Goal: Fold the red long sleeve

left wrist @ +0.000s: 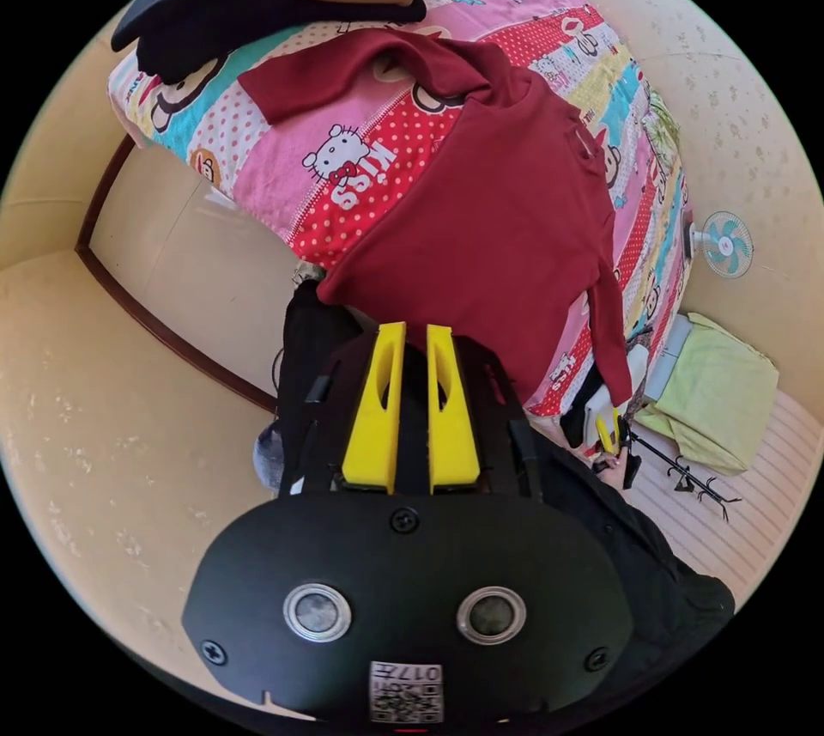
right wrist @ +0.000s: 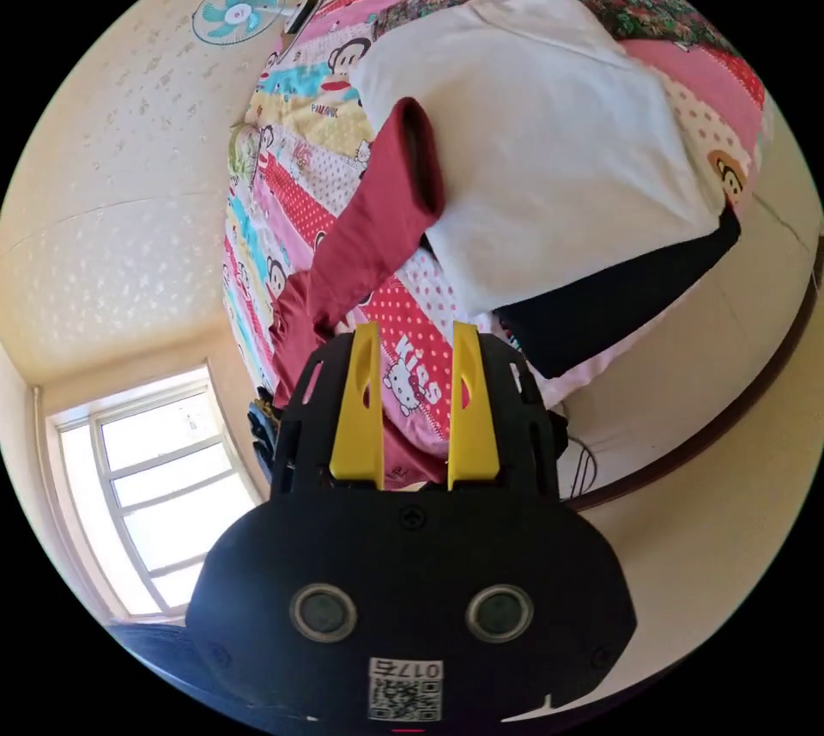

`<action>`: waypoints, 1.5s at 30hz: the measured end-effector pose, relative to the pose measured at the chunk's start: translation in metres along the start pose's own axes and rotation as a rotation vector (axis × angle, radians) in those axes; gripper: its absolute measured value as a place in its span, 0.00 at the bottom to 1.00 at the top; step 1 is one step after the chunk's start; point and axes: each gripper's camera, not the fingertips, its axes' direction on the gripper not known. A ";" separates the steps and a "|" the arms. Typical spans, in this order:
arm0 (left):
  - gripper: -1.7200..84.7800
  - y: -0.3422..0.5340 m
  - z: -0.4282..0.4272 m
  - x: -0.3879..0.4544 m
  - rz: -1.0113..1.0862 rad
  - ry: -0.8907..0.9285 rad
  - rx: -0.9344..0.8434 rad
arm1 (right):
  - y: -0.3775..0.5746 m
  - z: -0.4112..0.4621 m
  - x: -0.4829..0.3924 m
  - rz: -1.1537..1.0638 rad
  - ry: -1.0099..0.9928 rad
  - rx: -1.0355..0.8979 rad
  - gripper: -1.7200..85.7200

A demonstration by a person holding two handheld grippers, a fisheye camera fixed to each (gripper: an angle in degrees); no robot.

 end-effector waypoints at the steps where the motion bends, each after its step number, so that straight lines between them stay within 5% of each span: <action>1: 0.08 0.000 -0.004 -0.001 -0.003 -0.004 0.000 | 0.002 0.024 -0.001 0.008 -0.032 0.014 0.16; 8: 0.08 -0.012 -0.065 -0.024 -0.042 -0.023 0.040 | -0.018 0.071 -0.010 0.159 0.111 0.280 0.17; 14: 0.09 -0.045 -0.112 -0.061 -0.130 0.060 0.072 | -0.016 0.053 0.010 0.258 0.089 0.365 0.07; 20: 0.10 -0.102 -0.156 -0.116 -0.288 0.338 0.165 | 0.004 -0.011 -0.037 -0.035 0.026 0.450 0.05; 27: 0.12 -0.192 -0.182 -0.185 -0.491 0.589 0.193 | 0.020 0.001 -0.236 -0.591 0.094 0.452 0.05; 32: 0.14 -0.244 -0.173 -0.213 -0.676 0.862 0.236 | 0.085 0.119 -0.365 -1.013 0.073 0.302 0.05; 37: 0.17 -0.287 -0.172 -0.239 -0.868 1.031 0.333 | 0.174 0.343 -0.407 -1.225 0.006 -0.077 0.06; 40: 0.17 -0.311 -0.171 -0.255 -0.967 1.097 0.341 | 0.215 0.483 -0.374 -1.142 0.153 -0.482 0.05; 45: 0.09 -0.328 -0.161 -0.282 -1.187 1.240 0.327 | 0.258 0.528 -0.304 -1.009 0.225 -0.648 0.03</action>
